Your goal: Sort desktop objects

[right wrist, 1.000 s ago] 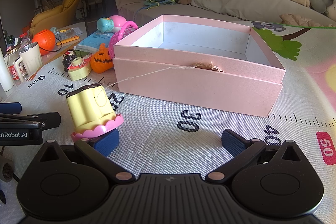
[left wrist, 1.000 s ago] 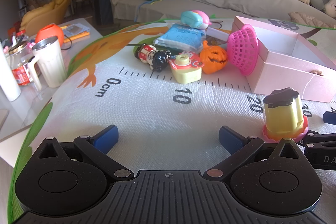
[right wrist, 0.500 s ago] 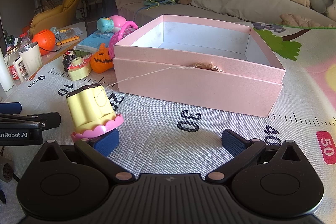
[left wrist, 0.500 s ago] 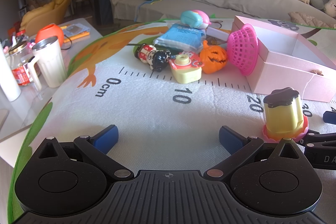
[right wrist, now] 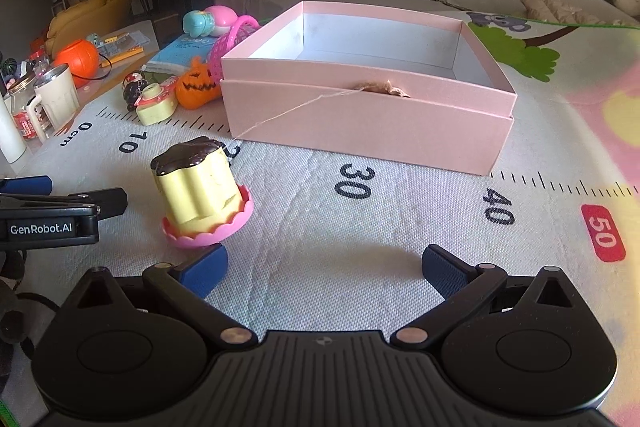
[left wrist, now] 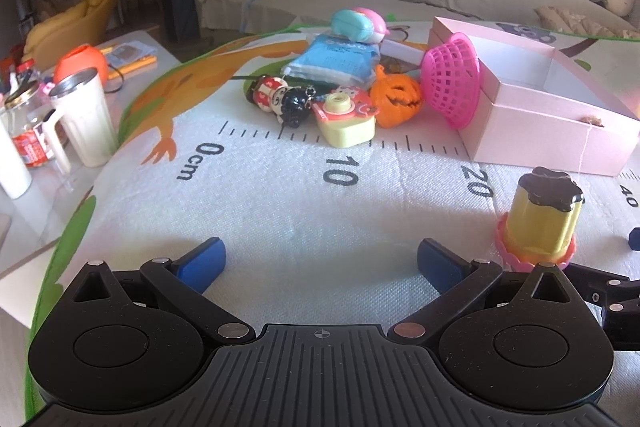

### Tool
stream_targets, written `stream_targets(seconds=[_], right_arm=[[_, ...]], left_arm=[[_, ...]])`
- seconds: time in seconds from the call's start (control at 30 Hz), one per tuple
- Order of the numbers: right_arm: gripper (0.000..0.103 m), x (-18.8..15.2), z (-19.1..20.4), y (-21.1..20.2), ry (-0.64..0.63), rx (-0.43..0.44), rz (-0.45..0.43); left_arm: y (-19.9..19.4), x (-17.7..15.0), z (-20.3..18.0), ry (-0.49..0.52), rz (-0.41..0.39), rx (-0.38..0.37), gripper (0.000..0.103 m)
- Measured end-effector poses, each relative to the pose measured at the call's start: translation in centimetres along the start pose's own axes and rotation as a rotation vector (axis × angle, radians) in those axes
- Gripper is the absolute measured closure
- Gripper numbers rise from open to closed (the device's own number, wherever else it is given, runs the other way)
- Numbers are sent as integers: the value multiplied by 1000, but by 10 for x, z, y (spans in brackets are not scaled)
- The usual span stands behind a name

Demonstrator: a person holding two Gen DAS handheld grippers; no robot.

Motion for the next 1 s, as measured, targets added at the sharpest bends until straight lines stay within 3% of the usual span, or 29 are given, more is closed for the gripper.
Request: stream_targets(seconds=[0.17,0.23,0.37,0.5,0.57,0.63,0.8,1.0], right_arm=[[0,4,1,-2,-71,58,96],[0,8,5,-10,-102,114,124],[0,28,29,-44,-228,141,-44],[1,46,54,-40,-271,189,-78],[8,49,55,-35,-283,177,-92],[9,52,48,-35,-273,178,-113],[9,62,11,-48,-258,101,-200],[9,95,-45,-44,-145,-15,-271]], left_arm=[[-10,1,8,-7,28,-45,0],[-16,11,18,-36,4,-38,0],[-23,32,38,-48,-51,40,0],[-24,50,42,-52,-85,36,0],[-23,59,32,-19,-103,3,0],[-19,70,18,2,-105,-51,0],[10,117,-16,-59,-75,-169,0],[52,152,-45,48,-71,-104,0]])
Point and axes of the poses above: each gripper's, at about its wrist camera, not at the fingertips, and y roughly the way its jaws point, z to its left, x to its top, the point moved 6 cm from there along y, roughly the way its jaws point, and after that the axes turned 5 degrees about -x, right-handed, at the moved point
